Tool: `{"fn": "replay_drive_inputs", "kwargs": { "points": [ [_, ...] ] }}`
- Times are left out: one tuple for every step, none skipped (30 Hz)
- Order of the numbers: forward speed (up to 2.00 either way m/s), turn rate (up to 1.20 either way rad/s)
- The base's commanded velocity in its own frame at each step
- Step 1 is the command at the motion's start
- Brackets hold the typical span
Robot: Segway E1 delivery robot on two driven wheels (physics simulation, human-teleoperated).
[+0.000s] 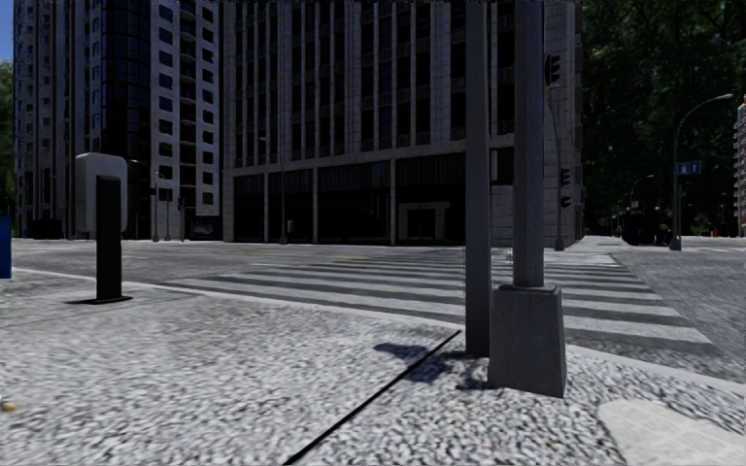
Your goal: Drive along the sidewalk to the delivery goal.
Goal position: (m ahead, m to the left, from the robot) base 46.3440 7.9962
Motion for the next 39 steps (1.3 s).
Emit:
{"fn": "replay_drive_inputs", "kwargs": {
  "points": [
    [1.58, 0.54],
    [1.58, 0.54],
    [1.58, 0.54],
    [1.58, 0.54],
    [1.58, 0.54],
    [1.58, 0.54],
    [1.58, 0.54],
    [1.58, 0.54],
    [1.58, 0.54],
    [1.58, 0.54],
    [1.58, 0.54],
    [1.58, 0.54],
    [1.58, 0.54],
    [1.58, 0.53],
    [1.58, 0.37],
    [1.58, 0.37],
    [1.58, 0.0],
    [1.58, 0.0],
    [1.58, 0.0],
    [1.58, 0.0],
    [1.58, 0.0],
    [1.58, 0.0],
    [1.58, 0.0],
    [1.58, 0.0],
    [1.6, 0.0],
    [1.66, 0.0],
    [1.77, 0.0],
    [1.77, 0.0],
    [1.87, -0.24],
    [1.91, -0.33],
    [1.95, -0.36],
    [1.95, -0.36],
    [1.95, -0.37],
    [1.95, -0.38],
    [1.96, -0.43],
    [1.96, -0.43],
    [1.96, -0.53],
    [1.96, -0.57],
    [1.96, -0.58]
  ]
}}
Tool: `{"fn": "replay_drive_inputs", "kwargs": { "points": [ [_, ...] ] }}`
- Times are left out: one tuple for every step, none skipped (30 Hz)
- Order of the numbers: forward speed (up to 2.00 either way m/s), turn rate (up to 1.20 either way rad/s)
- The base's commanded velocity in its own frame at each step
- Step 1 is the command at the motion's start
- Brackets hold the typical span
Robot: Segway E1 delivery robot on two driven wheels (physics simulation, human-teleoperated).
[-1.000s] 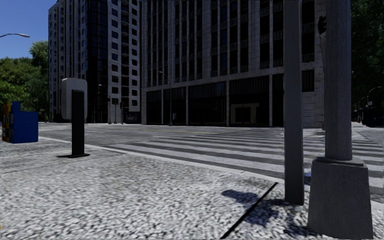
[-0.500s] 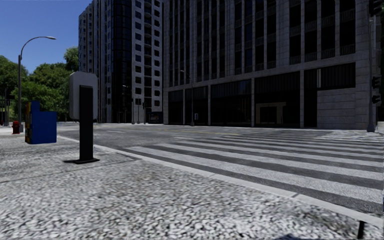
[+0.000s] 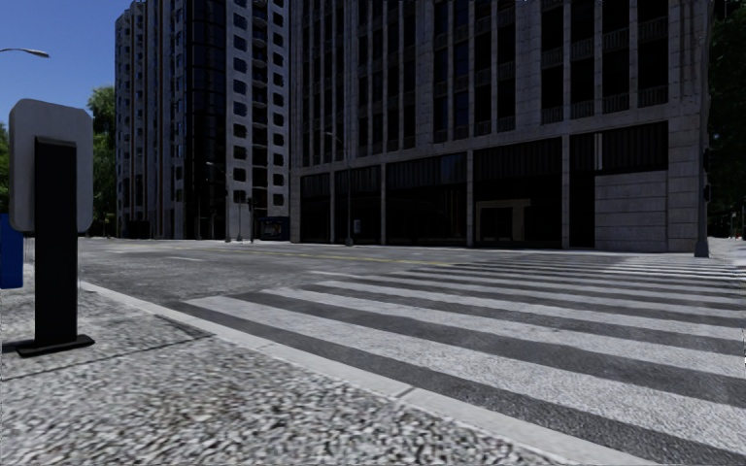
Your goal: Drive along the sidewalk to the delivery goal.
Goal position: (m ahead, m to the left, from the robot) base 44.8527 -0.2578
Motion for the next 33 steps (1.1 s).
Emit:
{"fn": "replay_drive_inputs", "kwargs": {
  "points": [
    [1.96, -0.58],
    [1.96, -0.59],
    [1.95, -0.59],
    [1.95, -0.59],
    [1.95, -0.59],
    [1.95, -0.59],
    [1.95, -0.59],
    [1.95, -0.59],
    [1.95, -0.59],
    [1.95, -0.59],
    [1.95, -0.59],
    [1.95, -0.59],
    [1.95, -0.59],
    [1.95, -0.59],
    [1.95, -0.59],
    [1.95, -0.59],
    [1.95, -0.59],
    [1.95, -0.59],
    [1.95, -0.59],
    [1.95, -0.59],
    [1.95, -0.59],
    [1.95, -0.59],
    [1.95, -0.59],
    [1.95, -0.59],
    [1.95, -0.59],
    [1.95, -0.59],
    [1.95, -0.59],
    [1.95, -0.59],
    [1.95, -0.59],
    [1.95, -0.59],
    [1.95, -0.59],
    [1.95, -0.54],
    [1.95, -0.03]
  ]
}}
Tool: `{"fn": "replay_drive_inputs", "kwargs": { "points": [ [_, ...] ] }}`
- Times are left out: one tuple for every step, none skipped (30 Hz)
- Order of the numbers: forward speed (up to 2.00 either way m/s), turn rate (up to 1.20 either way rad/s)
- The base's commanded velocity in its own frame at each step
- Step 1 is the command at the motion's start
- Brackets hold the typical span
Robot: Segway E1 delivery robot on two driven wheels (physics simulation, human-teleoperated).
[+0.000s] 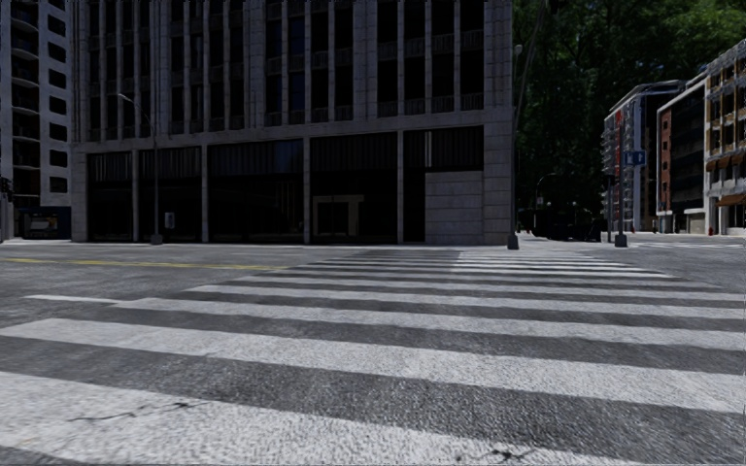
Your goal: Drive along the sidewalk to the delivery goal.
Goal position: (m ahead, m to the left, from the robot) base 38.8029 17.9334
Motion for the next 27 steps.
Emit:
{"fn": "replay_drive_inputs", "kwargs": {
  "points": [
    [1.95, -0.03],
    [1.95, 0.0],
    [1.95, 0.0],
    [1.95, 0.0],
    [1.95, 0.0],
    [1.95, 0.0],
    [1.95, 0.0],
    [1.95, 0.0],
    [1.95, 0.0],
    [1.95, 0.0],
    [1.95, 0.0],
    [1.95, 0.0],
    [1.95, 0.0],
    [1.95, 0.0],
    [1.95, 0.0],
    [1.95, 0.0],
    [1.95, 0.0],
    [1.95, 0.0],
    [1.95, 0.0],
    [1.95, 0.0],
    [1.95, -0.24],
    [1.95, -0.38],
    [1.95, -0.38],
    [1.95, -0.42],
    [1.95, -0.43],
    [1.95, -0.43],
    [1.95, -0.43]
  ]
}}
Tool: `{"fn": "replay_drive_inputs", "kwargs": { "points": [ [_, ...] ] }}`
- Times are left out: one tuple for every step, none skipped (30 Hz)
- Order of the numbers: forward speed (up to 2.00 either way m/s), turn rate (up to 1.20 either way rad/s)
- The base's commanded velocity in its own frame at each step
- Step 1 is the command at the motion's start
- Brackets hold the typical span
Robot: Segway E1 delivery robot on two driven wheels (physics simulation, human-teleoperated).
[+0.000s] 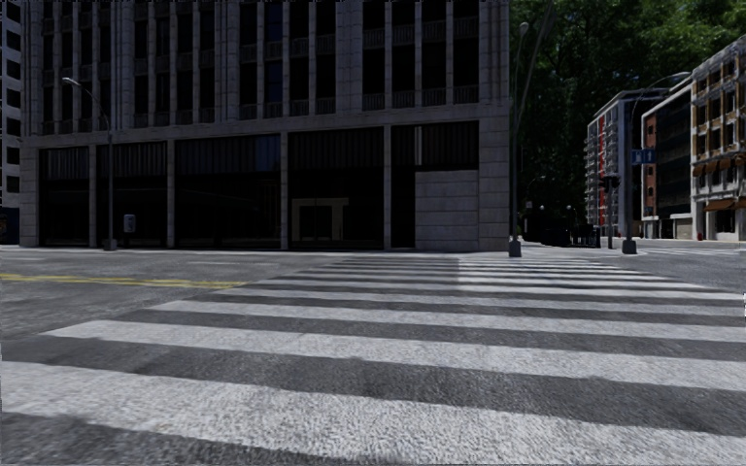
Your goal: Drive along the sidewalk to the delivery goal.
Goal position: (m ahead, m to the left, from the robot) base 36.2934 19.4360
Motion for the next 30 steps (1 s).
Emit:
{"fn": "replay_drive_inputs", "kwargs": {
  "points": [
    [1.95, -0.43],
    [1.95, -0.43],
    [1.95, -0.43],
    [1.95, -0.41],
    [1.95, -0.37],
    [1.95, -0.37],
    [1.95, -0.36],
    [1.95, -0.36],
    [1.95, -0.36],
    [1.95, -0.36],
    [1.95, -0.36],
    [1.95, -0.36],
    [1.95, -0.36],
    [1.95, -0.36],
    [1.95, -0.36],
    [1.95, -0.36],
    [1.95, -0.36],
    [1.95, -0.36],
    [1.95, -0.38],
    [1.95, -0.42],
    [1.95, -0.42],
    [1.95, -0.44],
    [1.95, -0.44],
    [1.95, -0.4],
    [1.95, -0.4],
    [1.95, 0.0],
    [1.95, 0.0],
    [1.95, 0.0],
    [1.95, 0.0],
    [1.96, 0.0]
  ]
}}
